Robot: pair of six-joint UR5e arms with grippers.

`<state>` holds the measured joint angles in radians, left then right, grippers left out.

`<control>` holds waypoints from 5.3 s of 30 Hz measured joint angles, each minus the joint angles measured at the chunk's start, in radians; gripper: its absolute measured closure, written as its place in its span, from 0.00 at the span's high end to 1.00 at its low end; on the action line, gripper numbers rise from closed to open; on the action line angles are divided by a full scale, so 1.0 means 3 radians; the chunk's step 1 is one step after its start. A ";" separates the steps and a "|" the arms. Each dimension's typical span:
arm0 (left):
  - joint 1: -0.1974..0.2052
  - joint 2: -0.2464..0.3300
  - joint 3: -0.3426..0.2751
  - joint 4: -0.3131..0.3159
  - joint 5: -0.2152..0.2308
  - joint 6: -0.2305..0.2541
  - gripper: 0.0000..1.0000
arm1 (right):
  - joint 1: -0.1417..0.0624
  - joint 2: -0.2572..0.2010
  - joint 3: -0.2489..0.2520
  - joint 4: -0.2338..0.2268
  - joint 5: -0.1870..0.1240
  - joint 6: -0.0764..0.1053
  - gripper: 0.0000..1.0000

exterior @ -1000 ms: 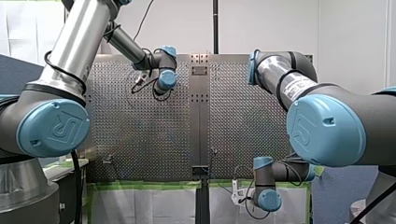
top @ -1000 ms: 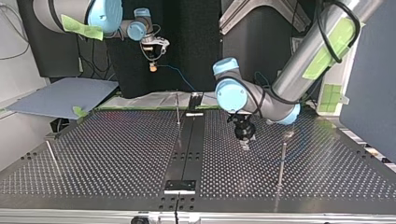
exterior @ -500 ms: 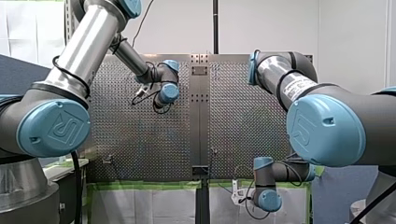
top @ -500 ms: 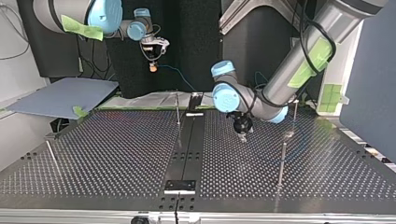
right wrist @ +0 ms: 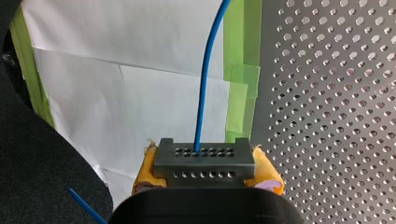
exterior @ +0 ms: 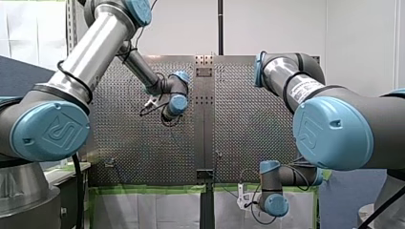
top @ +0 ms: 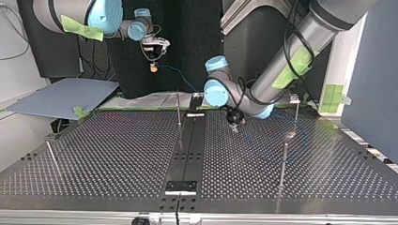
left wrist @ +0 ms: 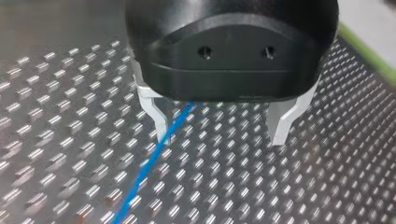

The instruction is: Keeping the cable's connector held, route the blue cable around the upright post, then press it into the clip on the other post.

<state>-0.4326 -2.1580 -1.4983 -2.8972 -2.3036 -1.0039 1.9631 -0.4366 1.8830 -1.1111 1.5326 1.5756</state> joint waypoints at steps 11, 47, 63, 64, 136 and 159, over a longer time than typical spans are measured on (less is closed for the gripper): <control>-0.0072 -0.0360 0.0000 0.0017 -0.0022 -0.0100 1.00 | -0.0001 0.0000 0.0000 -0.0002 0.0000 -0.0002 0.00; -0.0256 -0.0856 0.0000 -0.0128 0.0885 -0.1055 1.00 | -0.0001 0.0000 -0.0049 -0.0040 -0.0117 -0.0033 0.00; -0.0364 -0.1144 0.0000 0.0031 0.1273 -0.1427 1.00 | -0.0001 -0.0004 -0.0124 -0.0035 -0.0401 -0.0073 0.00; -0.0372 -0.1146 0.0000 0.0044 0.1278 -0.1434 1.00 | -0.0001 -0.0004 -0.0130 -0.0036 -0.0430 -0.0083 0.00; -0.0672 -0.1420 0.0000 0.0719 0.1360 -0.1589 1.00 | -0.0093 -0.0015 -0.0393 0.0103 -0.0789 0.0052 0.00; -0.0639 -0.1424 0.0076 0.0580 0.1575 -0.1617 1.00 | -0.0056 -0.0015 -0.0393 0.0150 -0.0806 0.0047 0.00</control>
<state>-0.6244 -2.5852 -1.4754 -2.7232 -1.8310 -1.4890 1.9463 -0.4413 1.7650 -1.0660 1.2907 1.5898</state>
